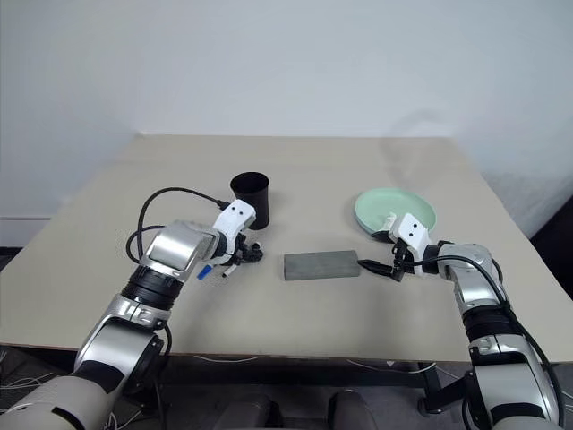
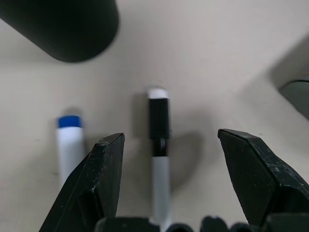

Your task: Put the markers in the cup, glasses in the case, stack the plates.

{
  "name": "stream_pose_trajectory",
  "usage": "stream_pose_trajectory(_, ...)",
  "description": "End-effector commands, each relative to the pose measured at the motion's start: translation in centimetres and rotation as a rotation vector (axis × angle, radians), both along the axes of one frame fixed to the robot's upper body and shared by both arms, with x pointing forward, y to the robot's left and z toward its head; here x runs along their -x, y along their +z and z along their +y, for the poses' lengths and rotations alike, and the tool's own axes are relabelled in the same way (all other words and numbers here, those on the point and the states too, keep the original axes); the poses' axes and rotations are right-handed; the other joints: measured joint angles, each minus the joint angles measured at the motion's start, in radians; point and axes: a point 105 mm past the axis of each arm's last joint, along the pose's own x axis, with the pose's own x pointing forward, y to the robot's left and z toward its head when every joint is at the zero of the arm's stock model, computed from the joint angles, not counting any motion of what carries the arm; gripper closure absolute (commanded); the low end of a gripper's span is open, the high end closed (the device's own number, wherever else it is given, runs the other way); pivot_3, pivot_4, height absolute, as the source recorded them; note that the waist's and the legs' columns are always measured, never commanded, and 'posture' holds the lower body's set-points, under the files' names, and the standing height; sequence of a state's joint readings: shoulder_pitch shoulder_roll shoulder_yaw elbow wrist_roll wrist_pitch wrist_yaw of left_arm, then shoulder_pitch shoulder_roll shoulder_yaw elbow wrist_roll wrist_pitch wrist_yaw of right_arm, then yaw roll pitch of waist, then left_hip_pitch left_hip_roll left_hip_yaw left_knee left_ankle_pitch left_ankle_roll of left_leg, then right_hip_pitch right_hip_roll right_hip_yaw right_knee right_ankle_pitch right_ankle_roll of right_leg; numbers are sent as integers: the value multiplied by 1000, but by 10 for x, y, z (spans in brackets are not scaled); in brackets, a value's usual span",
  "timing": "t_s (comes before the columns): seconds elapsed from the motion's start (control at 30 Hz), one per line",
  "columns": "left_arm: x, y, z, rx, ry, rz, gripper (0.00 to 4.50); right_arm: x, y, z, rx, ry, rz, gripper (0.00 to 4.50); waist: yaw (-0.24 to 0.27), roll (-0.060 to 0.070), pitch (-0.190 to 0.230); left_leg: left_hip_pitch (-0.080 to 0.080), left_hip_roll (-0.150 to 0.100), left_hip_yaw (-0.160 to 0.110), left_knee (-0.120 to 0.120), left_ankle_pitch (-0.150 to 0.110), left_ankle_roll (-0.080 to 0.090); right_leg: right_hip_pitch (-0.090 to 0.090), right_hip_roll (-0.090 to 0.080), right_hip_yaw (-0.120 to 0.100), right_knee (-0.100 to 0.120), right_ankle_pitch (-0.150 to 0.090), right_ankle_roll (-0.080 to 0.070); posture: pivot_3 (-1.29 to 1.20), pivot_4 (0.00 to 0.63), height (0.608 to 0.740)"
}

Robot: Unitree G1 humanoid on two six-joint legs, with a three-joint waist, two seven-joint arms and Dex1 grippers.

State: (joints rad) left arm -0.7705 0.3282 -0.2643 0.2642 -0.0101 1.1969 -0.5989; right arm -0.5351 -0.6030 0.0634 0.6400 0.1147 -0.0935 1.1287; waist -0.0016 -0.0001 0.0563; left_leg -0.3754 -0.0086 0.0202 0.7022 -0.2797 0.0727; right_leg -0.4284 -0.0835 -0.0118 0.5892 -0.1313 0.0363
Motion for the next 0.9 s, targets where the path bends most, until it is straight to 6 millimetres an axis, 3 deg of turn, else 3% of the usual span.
stream_pose_trajectory(0.03,-4,15,-3,30,-1,-43,1162,-4,13,4,-4,15,-54,408,0,0,0,0,0,0,0,0,0,0,0,0,0,0,0,0,0,733)
stream_pose_trajectory(0.07,-4,15,-3,35,1,-40,1162,-4,13,4,-4,15,-54,408,0,0,0,0,0,0,0,0,0,0,0,0,0,0,0,0,0,733)
stream_pose_trajectory(0.17,-2,14,-6,49,-4,-35,1746,-4,14,4,-11,20,-49,408,0,0,0,0,0,0,0,0,0,0,0,0,0,0,0,0,0,733)
stream_pose_trajectory(0.43,-3,15,-8,69,-6,-35,4433,6,24,9,-99,82,1,408,0,0,0,0,0,0,0,0,0,0,0,0,0,0,0,0,0,733)
stream_pose_trajectory(0.9,-11,22,-4,68,-9,-101,4433,14,40,19,-209,148,56,408,0,0,0,0,0,-1,-1,0,-1,0,0,0,0,0,0,0,0,733)
